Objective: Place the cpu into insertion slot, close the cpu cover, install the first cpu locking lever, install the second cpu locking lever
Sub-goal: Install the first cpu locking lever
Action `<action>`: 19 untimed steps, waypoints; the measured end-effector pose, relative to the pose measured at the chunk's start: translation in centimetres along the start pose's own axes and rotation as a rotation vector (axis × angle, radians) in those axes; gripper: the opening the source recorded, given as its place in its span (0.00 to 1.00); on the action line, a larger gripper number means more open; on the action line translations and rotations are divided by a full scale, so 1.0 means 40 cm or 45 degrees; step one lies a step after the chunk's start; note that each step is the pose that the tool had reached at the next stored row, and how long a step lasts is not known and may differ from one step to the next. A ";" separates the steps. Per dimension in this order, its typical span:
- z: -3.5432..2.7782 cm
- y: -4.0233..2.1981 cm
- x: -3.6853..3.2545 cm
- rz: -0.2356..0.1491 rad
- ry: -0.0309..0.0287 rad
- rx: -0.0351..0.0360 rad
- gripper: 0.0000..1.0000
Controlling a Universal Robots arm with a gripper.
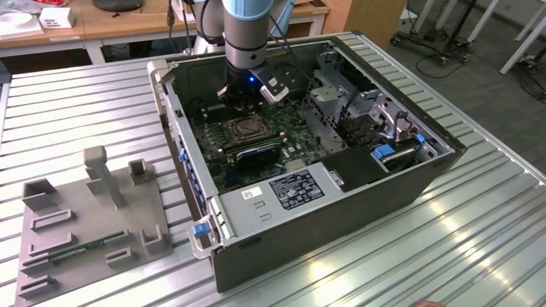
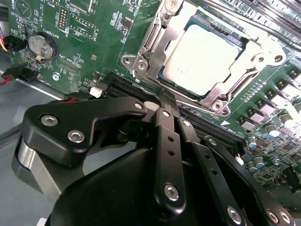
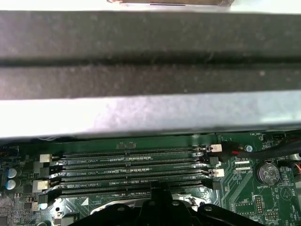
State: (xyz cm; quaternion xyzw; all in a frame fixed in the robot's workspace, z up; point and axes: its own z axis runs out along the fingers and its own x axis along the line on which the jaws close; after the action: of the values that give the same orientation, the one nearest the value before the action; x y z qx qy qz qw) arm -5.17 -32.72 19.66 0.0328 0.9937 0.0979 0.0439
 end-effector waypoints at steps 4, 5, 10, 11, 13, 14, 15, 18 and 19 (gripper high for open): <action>0.000 0.000 0.000 0.000 0.0000 0.0002 0.10; 0.000 0.000 0.000 0.000 0.0000 0.0000 0.10; -0.013 0.003 -0.001 0.000 0.0000 -0.0001 0.10; -0.017 0.004 -0.001 0.000 0.0000 -0.0002 0.10; -0.027 0.006 -0.002 0.000 0.0000 -0.0001 0.10; -0.032 0.007 -0.003 0.000 0.0000 0.0000 0.10; -0.036 0.007 -0.003 0.000 0.0000 0.0000 0.10; -0.046 0.009 -0.004 0.000 0.0001 0.0001 0.10; -0.049 0.010 -0.004 0.000 0.0000 0.0000 0.10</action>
State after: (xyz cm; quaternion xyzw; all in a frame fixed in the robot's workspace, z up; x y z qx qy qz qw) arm -5.17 -32.72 21.65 0.0328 0.9937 0.0979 0.0439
